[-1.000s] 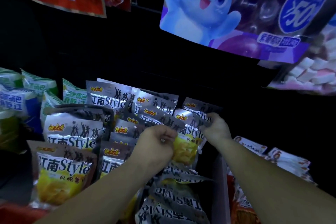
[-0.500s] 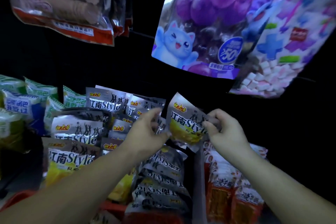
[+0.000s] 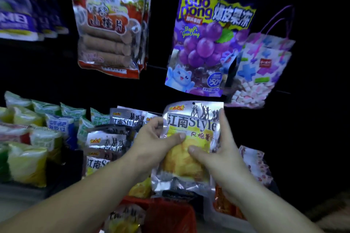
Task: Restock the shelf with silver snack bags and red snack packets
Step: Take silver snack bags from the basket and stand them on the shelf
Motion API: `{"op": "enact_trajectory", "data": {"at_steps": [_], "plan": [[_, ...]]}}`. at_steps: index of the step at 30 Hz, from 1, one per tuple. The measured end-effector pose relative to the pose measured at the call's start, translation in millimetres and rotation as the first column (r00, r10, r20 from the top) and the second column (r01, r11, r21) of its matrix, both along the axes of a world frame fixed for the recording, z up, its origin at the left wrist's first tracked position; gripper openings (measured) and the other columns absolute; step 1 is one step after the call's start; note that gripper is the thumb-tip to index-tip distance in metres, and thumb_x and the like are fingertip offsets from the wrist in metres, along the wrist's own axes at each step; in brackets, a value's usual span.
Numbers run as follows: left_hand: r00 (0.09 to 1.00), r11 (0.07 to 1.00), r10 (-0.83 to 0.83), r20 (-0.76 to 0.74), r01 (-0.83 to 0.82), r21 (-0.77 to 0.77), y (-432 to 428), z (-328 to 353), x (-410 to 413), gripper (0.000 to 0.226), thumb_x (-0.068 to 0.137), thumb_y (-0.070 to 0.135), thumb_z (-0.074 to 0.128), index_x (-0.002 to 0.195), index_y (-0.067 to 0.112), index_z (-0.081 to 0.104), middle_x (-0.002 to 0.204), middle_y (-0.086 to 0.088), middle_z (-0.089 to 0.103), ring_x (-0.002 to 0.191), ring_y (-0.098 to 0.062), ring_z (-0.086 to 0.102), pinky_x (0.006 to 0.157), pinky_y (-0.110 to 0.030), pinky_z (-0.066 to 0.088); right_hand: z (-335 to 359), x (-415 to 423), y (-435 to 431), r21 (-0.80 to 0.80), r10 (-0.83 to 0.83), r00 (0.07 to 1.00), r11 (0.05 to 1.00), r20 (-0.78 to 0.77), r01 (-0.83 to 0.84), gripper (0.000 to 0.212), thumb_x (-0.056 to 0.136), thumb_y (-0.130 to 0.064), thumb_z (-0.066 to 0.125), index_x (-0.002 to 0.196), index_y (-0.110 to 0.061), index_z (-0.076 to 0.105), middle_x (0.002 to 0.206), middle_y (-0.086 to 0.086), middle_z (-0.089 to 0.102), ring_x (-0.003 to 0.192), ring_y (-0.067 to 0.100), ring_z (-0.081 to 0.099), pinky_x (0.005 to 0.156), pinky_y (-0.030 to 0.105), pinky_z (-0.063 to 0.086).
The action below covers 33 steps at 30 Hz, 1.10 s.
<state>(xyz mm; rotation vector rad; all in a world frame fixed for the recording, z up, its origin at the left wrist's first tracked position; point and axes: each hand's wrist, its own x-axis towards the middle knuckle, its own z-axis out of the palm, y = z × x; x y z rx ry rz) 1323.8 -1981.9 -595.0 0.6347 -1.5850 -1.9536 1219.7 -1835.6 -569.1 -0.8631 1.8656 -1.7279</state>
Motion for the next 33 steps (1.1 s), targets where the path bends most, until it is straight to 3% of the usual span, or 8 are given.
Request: {"op": "enact_trajectory", "data": {"at_steps": [4, 10, 13, 16, 18, 23, 27, 33], "plan": [[0.996, 0.999, -0.031, -0.081, 0.032, 0.016, 14, 22, 29, 0.032, 0.095, 0.016, 0.070, 0.125, 0.028, 0.066, 0.112, -0.002, 0.077, 0.101, -0.026, 0.075, 0.081, -0.047, 0.063, -3, 26, 5, 0.063, -0.051, 0.996, 0.997, 0.069, 0.046, 0.077, 0.088, -0.009, 0.079, 0.130, -0.068, 0.051, 0.142, -0.021, 0.051, 0.122, 0.016, 0.062, 0.098, 0.044, 0.057], [0.991, 0.973, 0.133, 0.010, -0.129, -0.191, 24, 14, 73, 0.081, 0.095, 0.021, 0.072, 0.148, 0.063, 0.029, 0.144, 0.007, 0.058, 0.134, -0.011, 0.054, 0.099, -0.042, 0.056, -5, 51, 9, -0.047, 0.181, 0.950, 0.983, 0.254, -0.175, 0.063, 0.090, -0.004, 0.076, 0.126, -0.055, 0.064, 0.142, -0.015, 0.054, 0.106, 0.018, 0.073, 0.088, 0.044, 0.062], [0.979, 0.930, 0.196, 0.055, -0.168, -0.326, 24, 21, 82, 0.074, 0.096, 0.022, 0.069, 0.149, 0.059, 0.032, 0.139, 0.021, 0.051, 0.113, 0.025, 0.050, 0.088, -0.021, 0.057, -12, 50, -3, -0.025, 0.193, 0.952, 0.981, 0.239, -0.192, 0.063, 0.089, -0.002, 0.076, 0.124, -0.054, 0.066, 0.145, -0.014, 0.051, 0.110, 0.020, 0.072, 0.090, 0.047, 0.061], [0.979, 0.955, 0.019, 0.201, 0.042, -0.292, 21, 24, 89, 0.064, 0.092, 0.033, 0.074, 0.141, 0.061, 0.044, 0.136, 0.023, 0.052, 0.100, 0.007, 0.064, 0.092, -0.033, 0.060, -15, 41, -10, -0.012, 0.106, 0.965, 0.994, 0.240, -0.107, 0.050, 0.093, -0.005, 0.072, 0.116, -0.049, 0.071, 0.144, -0.007, 0.057, 0.114, 0.027, 0.069, 0.090, 0.050, 0.061], [0.963, 0.957, -0.071, 0.261, 0.139, -0.254, 20, 20, 95, 0.085, 0.089, 0.033, 0.079, 0.149, 0.064, 0.026, 0.141, 0.039, 0.035, 0.085, 0.016, 0.062, 0.079, -0.014, 0.057, -15, 37, -11, -0.009, 0.128, 0.970, 0.992, 0.205, -0.129, 0.044, 0.094, -0.010, 0.073, 0.114, -0.050, 0.071, 0.142, -0.011, 0.058, 0.117, 0.027, 0.067, 0.090, 0.052, 0.061], [0.982, 0.968, -0.013, 0.191, 0.061, -0.243, 20, 18, 100, 0.111, 0.087, 0.019, 0.081, 0.151, 0.065, 0.003, 0.120, 0.066, 0.022, 0.108, 0.029, 0.045, 0.074, 0.001, 0.045, -16, 36, -7, 0.074, 0.305, 0.935, 0.944, 0.179, -0.322, 0.107, 0.064, -0.036, 0.098, 0.140, -0.072, 0.033, 0.160, -0.019, 0.032, 0.138, 0.025, 0.052, 0.105, 0.053, 0.052], [0.980, 0.968, 0.101, 0.173, -0.056, -0.244, 16, 18, 105, 0.115, 0.087, 0.016, 0.080, 0.154, 0.060, -0.003, 0.146, 0.038, 0.036, 0.125, 0.024, 0.042, 0.073, -0.001, 0.048, -16, 46, -8, 0.145, 0.246, 0.962, 0.954, 0.118, -0.261, 0.122, 0.071, -0.031, 0.094, 0.150, -0.068, 0.010, 0.151, -0.010, 0.037, 0.134, 0.016, 0.048, 0.080, 0.027, 0.061], [0.976, 0.965, 0.178, 0.129, -0.148, -0.216, 16, 20, 111, 0.098, 0.083, 0.022, 0.083, 0.157, 0.047, 0.023, 0.146, 0.020, 0.048, 0.133, -0.001, 0.052, 0.107, -0.032, 0.050, -16, 46, -9, 0.095, 0.298, 0.951, 0.947, 0.086, -0.306, 0.113, 0.072, -0.018, 0.094, 0.154, -0.056, 0.025, 0.155, -0.017, 0.041, 0.115, -0.002, 0.064, 0.080, 0.033, 0.063]]}}
